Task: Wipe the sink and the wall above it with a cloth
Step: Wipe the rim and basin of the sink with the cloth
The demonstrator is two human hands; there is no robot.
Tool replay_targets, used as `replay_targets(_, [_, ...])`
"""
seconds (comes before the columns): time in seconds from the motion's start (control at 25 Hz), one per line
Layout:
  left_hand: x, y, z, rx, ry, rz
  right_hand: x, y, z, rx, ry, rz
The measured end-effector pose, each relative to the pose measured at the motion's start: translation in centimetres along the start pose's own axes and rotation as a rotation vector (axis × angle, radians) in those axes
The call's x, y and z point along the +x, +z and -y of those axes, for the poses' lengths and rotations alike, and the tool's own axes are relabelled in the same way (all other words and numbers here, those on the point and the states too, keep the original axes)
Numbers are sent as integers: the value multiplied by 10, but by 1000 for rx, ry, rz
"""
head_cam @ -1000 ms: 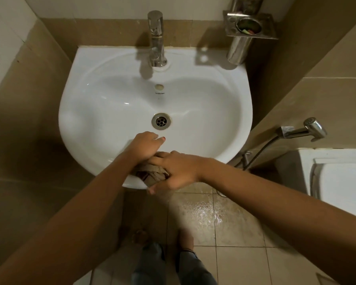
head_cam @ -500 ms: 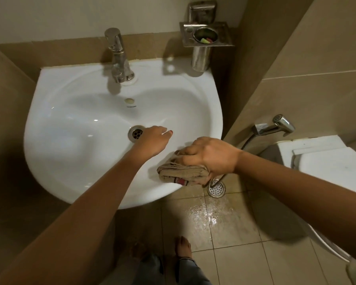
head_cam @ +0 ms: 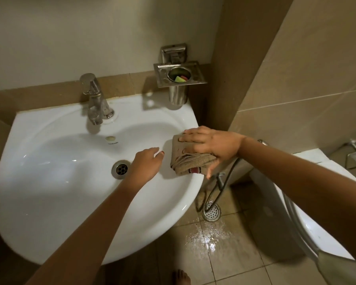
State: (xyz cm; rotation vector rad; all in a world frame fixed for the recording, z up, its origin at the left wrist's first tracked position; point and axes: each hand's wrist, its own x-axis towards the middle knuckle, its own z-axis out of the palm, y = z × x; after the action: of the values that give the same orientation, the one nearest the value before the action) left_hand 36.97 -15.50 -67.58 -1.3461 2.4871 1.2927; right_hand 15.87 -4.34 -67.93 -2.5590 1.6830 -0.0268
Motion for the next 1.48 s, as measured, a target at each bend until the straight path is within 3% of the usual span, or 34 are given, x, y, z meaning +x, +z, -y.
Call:
replay_targets(0.2, [0, 2, -11, -53, 35, -35, -22, 3, 54, 271, 521, -34])
replay_targets(0.4, [6, -4, -25, -59, 87, -89, 55, 14, 59, 15, 797, -71])
replay_targets(0.52, [10, -12, -21, -73, 110, -124, 77, 20, 43, -115, 808, -47])
replay_targets(0.76, [1, -21, 38, 79, -12, -72, 115, 39, 44, -318, 800, -22])
replay_targets(0.88, [-5, -33, 70, 74, -12, -95, 137, 66, 51, -229, 827, -89])
replay_targets(1.0, [-8, -51, 91, 112, 17, -159, 160, 82, 58, -103, 798, -261])
replay_targets(1.16, [-2, -73, 108, 179, 126, -306, 193, 86, 64, -211, 670, -421])
replay_targets(1.48, [6, -109, 119, 189, 154, -377, 244, 61, 100, -160, 634, -369])
